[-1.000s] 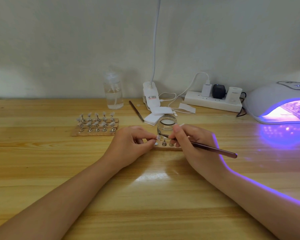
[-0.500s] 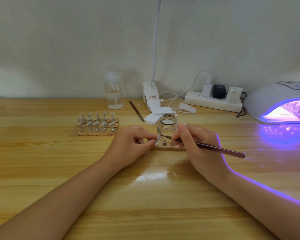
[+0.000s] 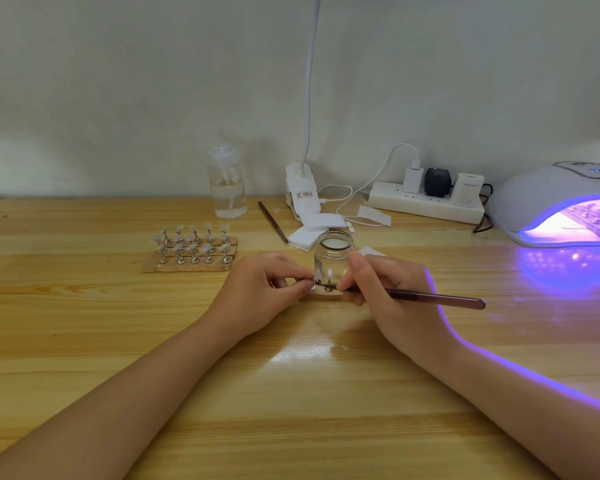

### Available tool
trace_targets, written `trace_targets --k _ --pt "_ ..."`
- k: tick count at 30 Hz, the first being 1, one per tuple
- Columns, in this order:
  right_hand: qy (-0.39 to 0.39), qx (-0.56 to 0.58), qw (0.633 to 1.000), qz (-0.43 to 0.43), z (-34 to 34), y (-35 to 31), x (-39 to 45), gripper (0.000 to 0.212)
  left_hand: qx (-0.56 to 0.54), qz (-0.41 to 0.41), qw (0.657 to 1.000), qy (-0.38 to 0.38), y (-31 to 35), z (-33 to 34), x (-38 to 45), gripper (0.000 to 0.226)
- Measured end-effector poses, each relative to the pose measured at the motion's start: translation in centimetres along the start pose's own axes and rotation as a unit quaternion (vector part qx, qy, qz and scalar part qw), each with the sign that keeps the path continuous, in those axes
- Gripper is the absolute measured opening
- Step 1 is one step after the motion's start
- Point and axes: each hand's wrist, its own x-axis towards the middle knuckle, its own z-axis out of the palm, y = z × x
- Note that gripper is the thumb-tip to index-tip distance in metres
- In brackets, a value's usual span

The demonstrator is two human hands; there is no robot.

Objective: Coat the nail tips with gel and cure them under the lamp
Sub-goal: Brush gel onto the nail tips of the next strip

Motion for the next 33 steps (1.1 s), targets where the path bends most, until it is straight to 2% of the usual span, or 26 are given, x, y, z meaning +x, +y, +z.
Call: trace_targets --k 7,12,16,23,29,33 --pt "0.042 0.023 0.999 0.012 0.00 0.24 0.04 0.033 -0.003 -0.001 1.000 0.002 -0.25 0.00 0.01 0.023" --pt "0.039 -0.023 0.999 0.002 0.06 0.54 0.25 0.034 0.003 0.004 1.000 0.001 -0.45 0.02 0.08 0.016" --pt "0.035 0.000 0.999 0.018 0.20 0.52 0.14 0.030 0.012 0.007 1.000 0.005 -0.52 0.06 0.15 0.019" --pt "0.015 0.033 0.999 0.012 0.14 0.16 -0.05 0.037 0.005 0.015 1.000 0.005 -0.61 0.05 0.20 0.020" --pt "0.048 0.068 0.996 0.032 0.12 0.04 -0.06 0.038 -0.006 0.014 1.000 0.014 -0.62 0.07 0.20 0.020" --pt "0.055 0.041 0.997 0.045 0.07 -0.02 0.27 0.034 -0.004 0.017 1.000 0.012 -0.61 0.05 0.21 0.015"
